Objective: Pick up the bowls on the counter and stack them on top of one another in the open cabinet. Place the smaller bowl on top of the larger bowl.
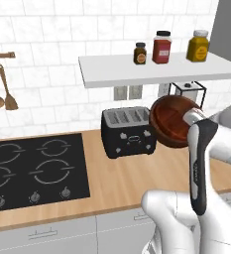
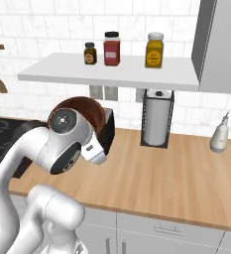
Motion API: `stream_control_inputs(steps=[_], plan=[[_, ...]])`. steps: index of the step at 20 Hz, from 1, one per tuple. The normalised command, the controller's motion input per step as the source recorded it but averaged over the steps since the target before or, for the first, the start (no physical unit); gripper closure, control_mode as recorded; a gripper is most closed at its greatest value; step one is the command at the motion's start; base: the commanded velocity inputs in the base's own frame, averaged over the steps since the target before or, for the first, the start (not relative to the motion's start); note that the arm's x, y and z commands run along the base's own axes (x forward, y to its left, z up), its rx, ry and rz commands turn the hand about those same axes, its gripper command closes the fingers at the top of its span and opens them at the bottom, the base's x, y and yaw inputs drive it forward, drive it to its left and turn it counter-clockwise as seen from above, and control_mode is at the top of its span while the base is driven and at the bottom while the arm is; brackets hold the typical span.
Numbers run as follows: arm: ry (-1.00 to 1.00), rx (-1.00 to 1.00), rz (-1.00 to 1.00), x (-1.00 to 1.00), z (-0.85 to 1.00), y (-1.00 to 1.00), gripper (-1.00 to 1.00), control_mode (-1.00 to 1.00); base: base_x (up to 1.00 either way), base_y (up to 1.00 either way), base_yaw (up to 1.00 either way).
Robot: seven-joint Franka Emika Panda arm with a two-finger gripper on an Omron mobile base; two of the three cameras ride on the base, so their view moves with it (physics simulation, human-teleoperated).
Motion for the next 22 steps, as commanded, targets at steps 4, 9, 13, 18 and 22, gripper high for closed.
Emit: stream_control_inputs(steps=[4, 9, 13, 18, 22], plan=[[-0.17, 0.00, 0.03, -0.12, 1.00, 0.99, 1.00, -1.00, 0.00, 0.00, 0.00], [-0.17, 0.00, 0.01, 0.15, 1.00, 0.98, 1.00, -1.00, 0.00, 0.00, 0.00], [-0.14, 0.00, 0.00, 0.61, 1.00, 0.96, 1.00, -1.00, 0.00, 0.00, 0.00], [-0.03, 0.00, -0.03, 0.93, 1.00, 0.50, 1.00, -1.00, 0.00, 0.00, 0.00], [0.08, 0.00, -0.07, 1.00, 0.82, 0.24, 1.00, -1.00, 0.00, 0.00, 0.00]])
